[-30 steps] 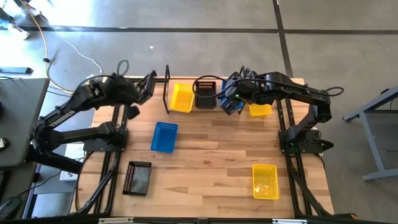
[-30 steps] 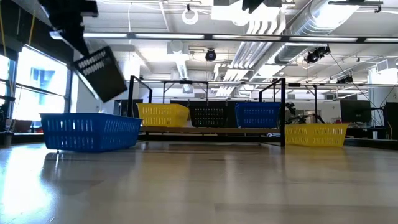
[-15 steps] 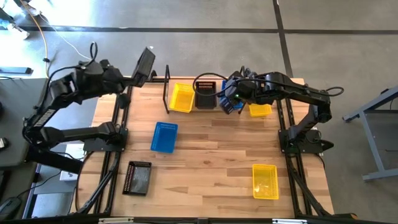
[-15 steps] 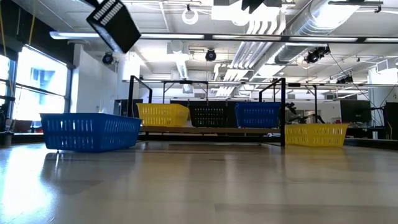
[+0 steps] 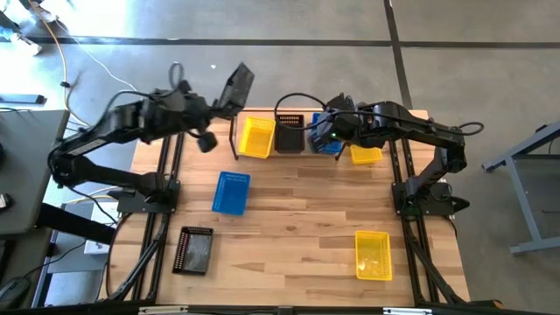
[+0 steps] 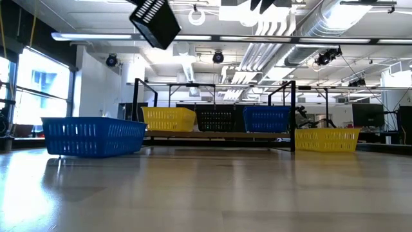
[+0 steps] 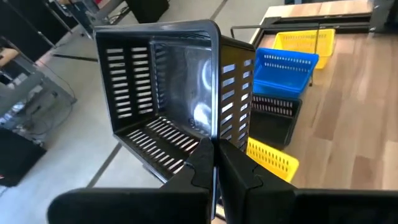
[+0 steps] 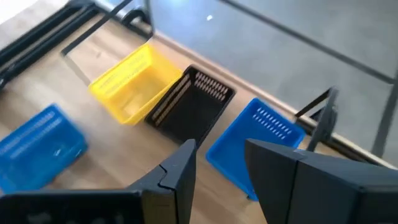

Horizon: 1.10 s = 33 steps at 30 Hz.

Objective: Stack baskets on shelf by color
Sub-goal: Stack the top black bin on top of the other black bin on the shelf

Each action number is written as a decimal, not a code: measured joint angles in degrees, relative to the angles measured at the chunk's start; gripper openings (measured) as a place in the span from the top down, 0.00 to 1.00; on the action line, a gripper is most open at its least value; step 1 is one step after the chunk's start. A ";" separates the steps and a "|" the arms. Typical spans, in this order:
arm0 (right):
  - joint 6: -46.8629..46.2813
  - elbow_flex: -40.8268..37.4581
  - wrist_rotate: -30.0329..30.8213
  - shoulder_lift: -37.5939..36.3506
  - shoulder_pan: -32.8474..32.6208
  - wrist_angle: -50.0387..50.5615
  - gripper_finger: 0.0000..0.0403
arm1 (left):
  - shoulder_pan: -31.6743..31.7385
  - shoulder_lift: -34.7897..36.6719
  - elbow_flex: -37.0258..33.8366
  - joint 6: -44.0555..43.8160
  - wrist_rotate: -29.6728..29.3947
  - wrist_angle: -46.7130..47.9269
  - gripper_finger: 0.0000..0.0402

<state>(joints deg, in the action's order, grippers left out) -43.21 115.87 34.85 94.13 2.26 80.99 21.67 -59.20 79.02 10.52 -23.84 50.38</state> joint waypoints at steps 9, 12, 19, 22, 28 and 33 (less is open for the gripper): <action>-4.86 0.00 12.27 0.00 0.80 0.11 0.69 | -5.09 -10.56 0.02 0.04 -5.87 -9.69 1.00; -5.84 0.00 12.52 0.00 2.15 0.13 0.69 | -5.42 -13.64 0.02 0.11 -6.74 -11.80 1.00; -5.86 0.00 11.82 0.00 4.23 0.22 0.69 | -5.77 -19.48 0.01 -0.24 -6.78 -16.65 1.00; -5.85 0.00 11.71 0.00 4.70 0.24 0.69 | -5.77 -21.67 0.00 -1.67 -6.08 -17.42 1.00; -5.75 0.00 11.67 0.00 5.90 0.24 0.69 | -5.72 -26.29 0.00 -2.86 -5.73 -17.74 1.00; -5.20 0.00 11.68 0.00 6.08 0.25 0.69 | -5.53 -30.33 0.00 -2.71 -4.66 -17.86 1.00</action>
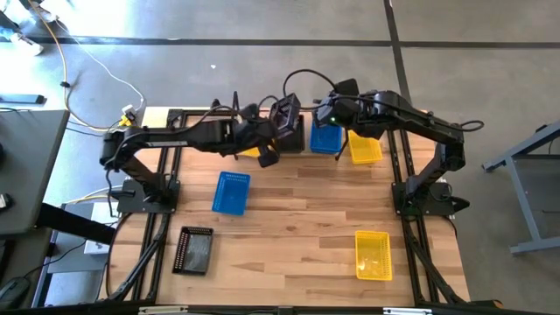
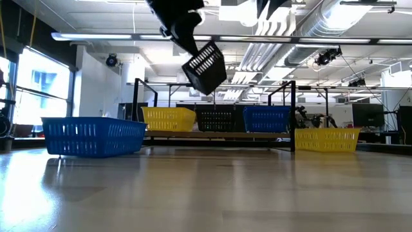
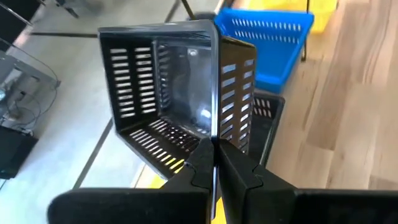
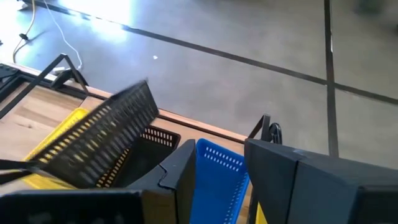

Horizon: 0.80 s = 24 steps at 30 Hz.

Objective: Stack baskets on shelf by color
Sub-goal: Stack the top black bin on top of the other black bin on the shelf

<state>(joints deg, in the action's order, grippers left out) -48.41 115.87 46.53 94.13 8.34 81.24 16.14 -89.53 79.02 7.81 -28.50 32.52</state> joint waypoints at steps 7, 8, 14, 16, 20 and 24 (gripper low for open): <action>0.49 0.00 -0.01 0.00 0.00 0.01 0.69 | 0.00 -5.34 0.00 0.22 0.80 -2.06 1.00; 0.49 0.00 -0.01 0.00 -0.02 0.01 0.69 | 0.00 -6.04 0.00 -0.03 0.50 -2.21 1.00; 0.76 0.00 -0.10 0.00 0.00 0.01 0.69 | 0.07 -9.19 0.00 -0.13 -0.53 -2.40 1.00; 0.84 0.00 -0.10 0.00 0.00 0.01 0.69 | 0.09 -10.06 0.00 -0.14 -1.21 -2.77 1.00; 0.86 0.00 -0.19 0.00 0.00 0.01 0.69 | 0.42 -11.44 -0.02 0.29 -2.51 -3.00 1.00; 0.86 0.00 -0.89 0.00 0.00 0.01 0.69 | 0.86 -13.02 -0.02 0.76 -2.66 -2.92 1.00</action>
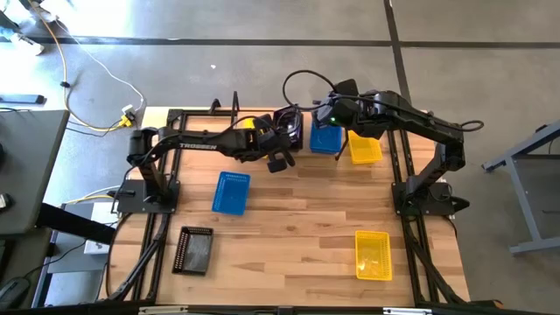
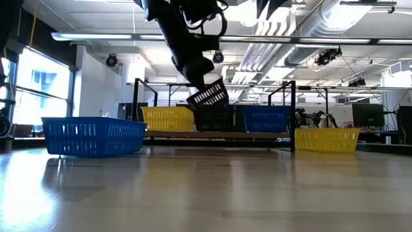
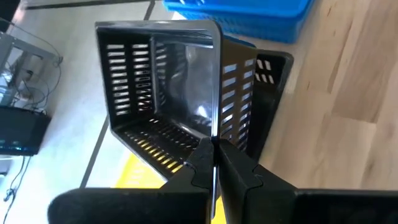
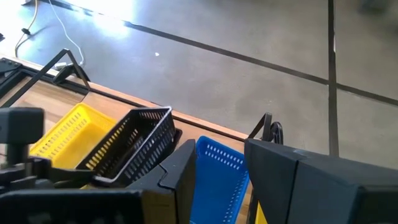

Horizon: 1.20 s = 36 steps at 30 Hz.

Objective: Stack baskets on shelf by color
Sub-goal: Stack the top black bin on top of the other black bin on the shelf, then stack the bottom yellow bin on top of the other yellow bin on the shelf

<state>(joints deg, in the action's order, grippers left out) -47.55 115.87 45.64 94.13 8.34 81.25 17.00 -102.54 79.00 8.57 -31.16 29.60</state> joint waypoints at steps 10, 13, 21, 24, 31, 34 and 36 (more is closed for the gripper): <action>0.03 0.00 -0.92 0.00 0.00 0.00 0.69 | -0.01 -0.08 0.00 -0.51 0.10 -1.04 1.00; 0.38 0.00 -0.99 0.00 0.00 0.00 0.69 | -0.01 -0.08 0.00 -0.53 -0.06 -0.87 0.98; 0.68 0.00 -1.33 0.00 -0.01 0.00 0.69 | -0.01 -0.06 0.00 -0.47 -2.33 -0.87 0.89; 0.91 0.00 -1.33 0.00 -0.02 0.00 0.69 | -0.04 -0.06 0.00 -0.47 -2.10 -0.87 0.86; 1.92 0.00 -2.89 -0.01 -0.02 -0.02 0.69 | -0.25 0.24 0.00 -0.47 -1.76 -0.62 0.83; 4.39 0.00 -7.40 -0.02 -0.16 0.02 0.69 | -0.45 0.98 1.85 -1.25 1.75 3.36 0.83; 5.57 0.00 -10.74 -0.02 -0.65 0.02 0.69 | -0.73 1.77 3.71 -1.45 4.40 7.07 0.83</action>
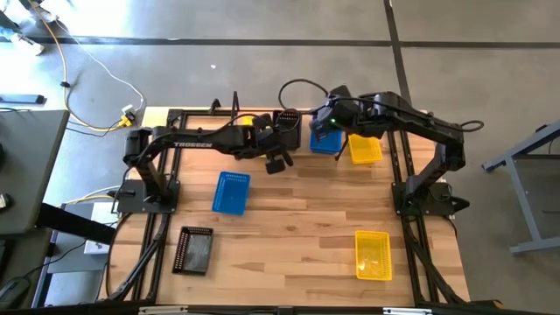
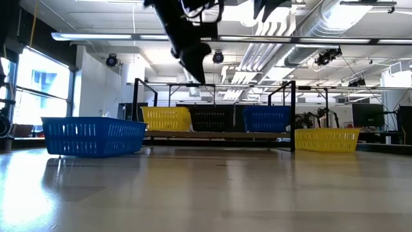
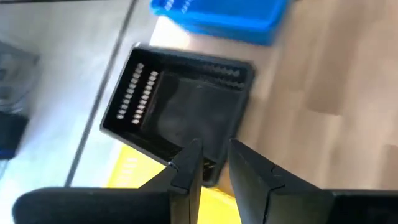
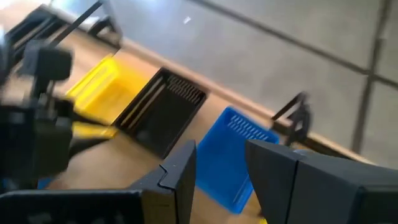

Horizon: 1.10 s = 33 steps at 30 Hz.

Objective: Stack baskets on shelf by color
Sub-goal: Stack the bottom yellow bin on top of the other yellow bin on the shelf

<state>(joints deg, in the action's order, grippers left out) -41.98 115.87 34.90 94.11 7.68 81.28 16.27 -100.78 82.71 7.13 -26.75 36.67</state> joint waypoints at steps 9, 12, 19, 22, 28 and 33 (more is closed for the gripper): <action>-0.91 0.00 -4.20 0.00 -5.56 5.64 0.69 | -3.40 5.75 4.18 -2.17 2.14 10.28 0.83; -3.90 -0.03 -4.21 0.00 -7.68 8.88 0.69 | -4.80 8.33 4.18 -3.59 2.15 12.79 0.83; -7.03 -0.55 -5.04 -0.04 -13.29 8.76 0.69 | -7.57 13.59 3.27 -8.64 2.24 16.08 0.84; -9.22 -0.55 -5.01 -0.02 -15.52 8.75 0.69 | -8.45 15.85 -0.45 -11.17 2.26 16.12 0.84; -14.93 -4.53 -6.61 -0.37 -19.87 8.71 0.69 | -11.18 20.35 -7.00 -16.20 2.22 15.81 0.84; -24.74 -15.46 -12.21 -3.00 -23.51 8.80 0.69 | -13.39 22.81 -7.91 -17.63 2.25 16.05 0.84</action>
<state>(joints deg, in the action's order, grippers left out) -66.73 100.41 22.69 91.11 -15.82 90.07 2.89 -77.97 74.81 -10.50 -24.51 52.72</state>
